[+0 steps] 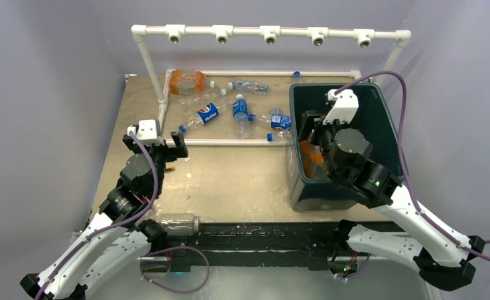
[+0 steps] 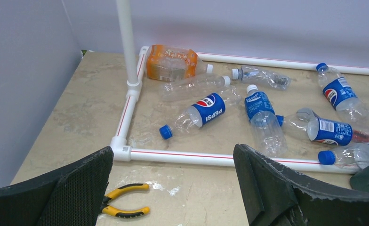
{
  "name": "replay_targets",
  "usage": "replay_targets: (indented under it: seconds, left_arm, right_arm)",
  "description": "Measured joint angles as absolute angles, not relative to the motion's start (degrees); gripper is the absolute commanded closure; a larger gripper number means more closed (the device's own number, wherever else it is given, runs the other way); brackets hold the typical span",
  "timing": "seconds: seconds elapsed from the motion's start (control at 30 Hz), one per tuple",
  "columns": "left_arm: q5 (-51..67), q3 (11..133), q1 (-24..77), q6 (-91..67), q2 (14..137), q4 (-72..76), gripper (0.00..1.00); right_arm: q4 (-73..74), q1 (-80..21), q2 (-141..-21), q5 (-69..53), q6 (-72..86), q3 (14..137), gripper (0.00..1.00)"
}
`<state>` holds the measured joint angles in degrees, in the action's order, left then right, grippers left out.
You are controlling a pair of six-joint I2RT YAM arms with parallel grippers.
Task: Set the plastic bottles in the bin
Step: Place the plastic bottle in the trash bin.
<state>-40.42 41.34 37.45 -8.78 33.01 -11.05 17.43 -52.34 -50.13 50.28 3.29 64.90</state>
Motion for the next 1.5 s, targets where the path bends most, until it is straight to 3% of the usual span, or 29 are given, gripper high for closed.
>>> replay_targets:
  seconds: [0.2, 0.43, 0.63, 0.93, 1.4, 1.5]
  left_arm:
    - [-40.4, 41.3, 37.5, -8.8, 34.6, -12.0, 0.02]
    - [-41.5, 41.3, 37.5, -9.0, 34.7, -12.1, 0.02]
    - [-44.4, 41.3, 37.5, -9.9, 36.1, -12.1, 0.02]
    - [-47.2, 44.0, 37.5, -18.9, 46.1, -20.2, 0.01]
    - [-44.8, 44.9, 35.8, -56.4, 50.0, -38.8, 0.01]
    - [-44.4, 44.8, 32.2, -58.4, 50.7, -39.2, 0.02]
  right_arm:
    - [20.0, -49.2, -49.3, 42.9, 9.8, 66.0, 0.02]
    - [19.2, -49.1, -43.3, 34.7, 13.6, 67.0, 0.02]
    - [8.3, -49.1, -31.5, 14.2, 12.7, 64.3, 0.05]
    - [1.7, -49.1, -42.9, -17.0, 13.1, 63.0, 0.07]
    - [-2.9, -49.1, -41.7, -26.0, 13.9, 56.0, 0.07]
    - [-3.9, -49.1, -40.1, -26.3, 14.2, 54.5, 0.07]
